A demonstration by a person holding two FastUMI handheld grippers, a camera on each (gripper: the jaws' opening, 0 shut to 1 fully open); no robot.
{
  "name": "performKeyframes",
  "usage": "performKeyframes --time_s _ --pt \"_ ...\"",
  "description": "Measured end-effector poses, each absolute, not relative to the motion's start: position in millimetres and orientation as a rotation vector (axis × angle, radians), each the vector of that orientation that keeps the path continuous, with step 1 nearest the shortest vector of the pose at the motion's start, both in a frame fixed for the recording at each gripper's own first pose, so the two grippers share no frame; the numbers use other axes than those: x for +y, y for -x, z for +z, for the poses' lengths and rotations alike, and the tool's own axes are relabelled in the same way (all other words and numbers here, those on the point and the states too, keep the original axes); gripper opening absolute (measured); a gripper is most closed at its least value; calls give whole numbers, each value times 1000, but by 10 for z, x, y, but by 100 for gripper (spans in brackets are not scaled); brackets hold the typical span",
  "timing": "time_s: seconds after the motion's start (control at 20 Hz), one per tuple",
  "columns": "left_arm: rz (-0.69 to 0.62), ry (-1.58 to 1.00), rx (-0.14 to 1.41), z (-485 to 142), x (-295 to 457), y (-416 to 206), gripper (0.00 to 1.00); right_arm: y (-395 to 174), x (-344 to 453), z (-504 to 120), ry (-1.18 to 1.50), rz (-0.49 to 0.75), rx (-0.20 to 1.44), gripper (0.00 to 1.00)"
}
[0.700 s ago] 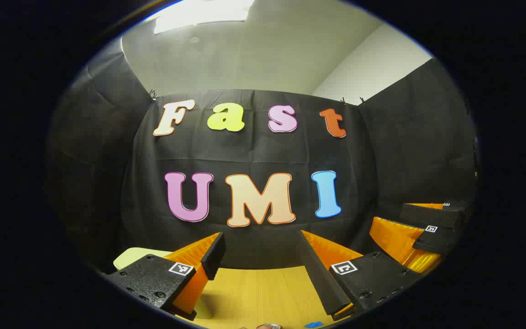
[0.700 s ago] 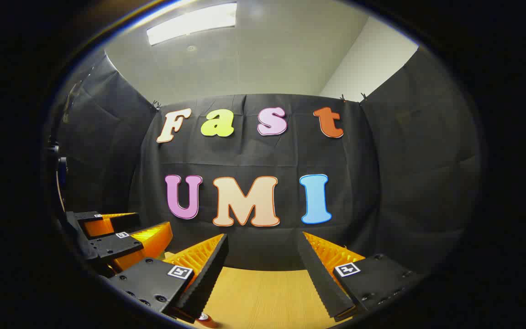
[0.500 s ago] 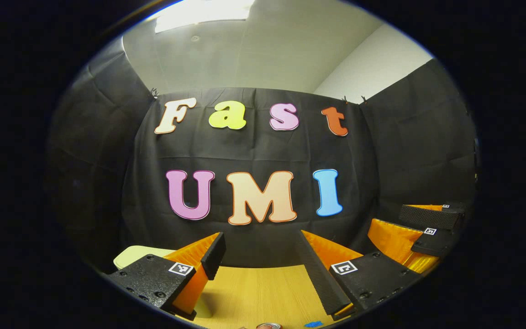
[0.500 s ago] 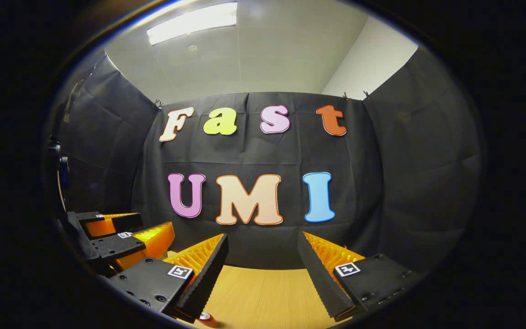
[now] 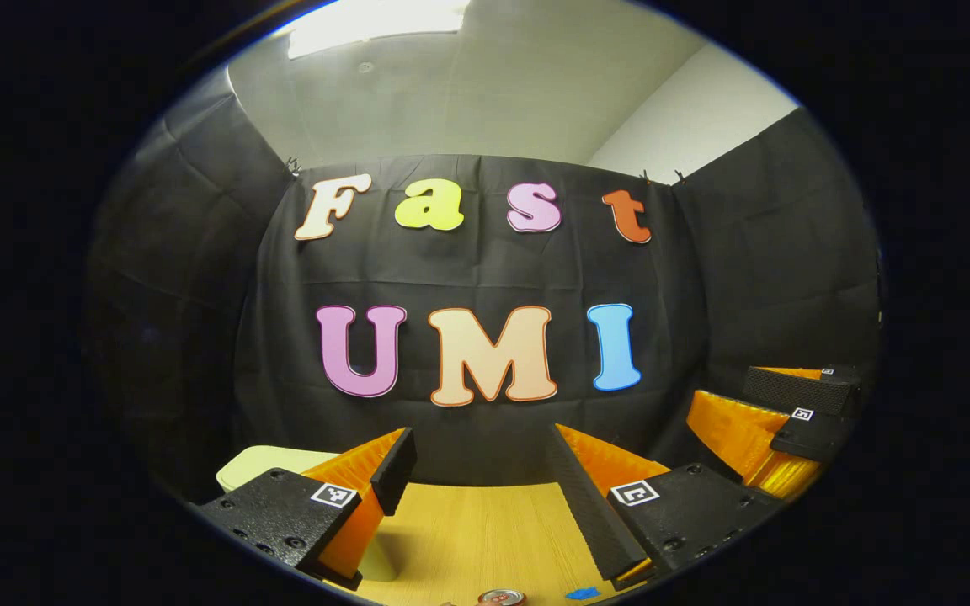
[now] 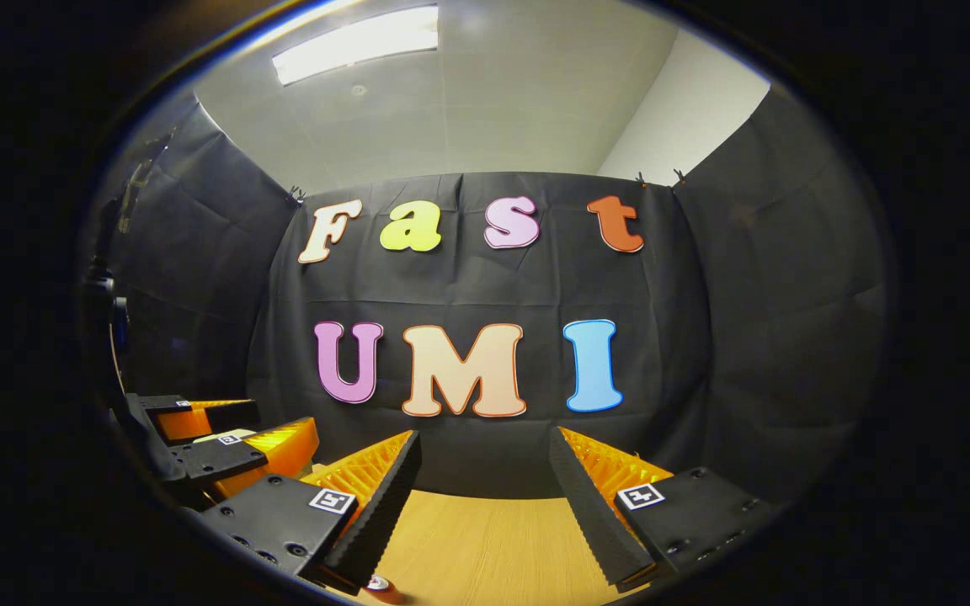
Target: Press the lid of the desktop garbage bin to open it, pick up the crumpled paper on the desktop and throw it into the bin, then pick up the pop can on the desktop and drop it into the bin, and finally close the garbage bin lid.
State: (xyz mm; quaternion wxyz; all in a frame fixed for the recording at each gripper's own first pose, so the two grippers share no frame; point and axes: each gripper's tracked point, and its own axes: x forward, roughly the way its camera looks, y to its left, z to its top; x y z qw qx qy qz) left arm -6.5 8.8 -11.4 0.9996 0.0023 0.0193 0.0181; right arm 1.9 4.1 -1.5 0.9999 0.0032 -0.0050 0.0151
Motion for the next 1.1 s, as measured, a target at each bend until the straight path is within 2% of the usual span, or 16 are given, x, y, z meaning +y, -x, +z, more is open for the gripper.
performKeyframes --time_s 0.2,0.8,1.05,1.1 --pt "60 -13 25 -77 122 32 93 -32 -25 -44 -5 29 8 97" --pt "16 -20 38 -119 -60 -98 92 -77 -484 -30 -25 -64 0 97" --pt "30 -9 37 -134 20 -124 55 -122 -503 -48 -24 -73 2 97" --pt "32 0 40 -139 43 -130 52 -132 -490 -46 -23 -71 1 97"
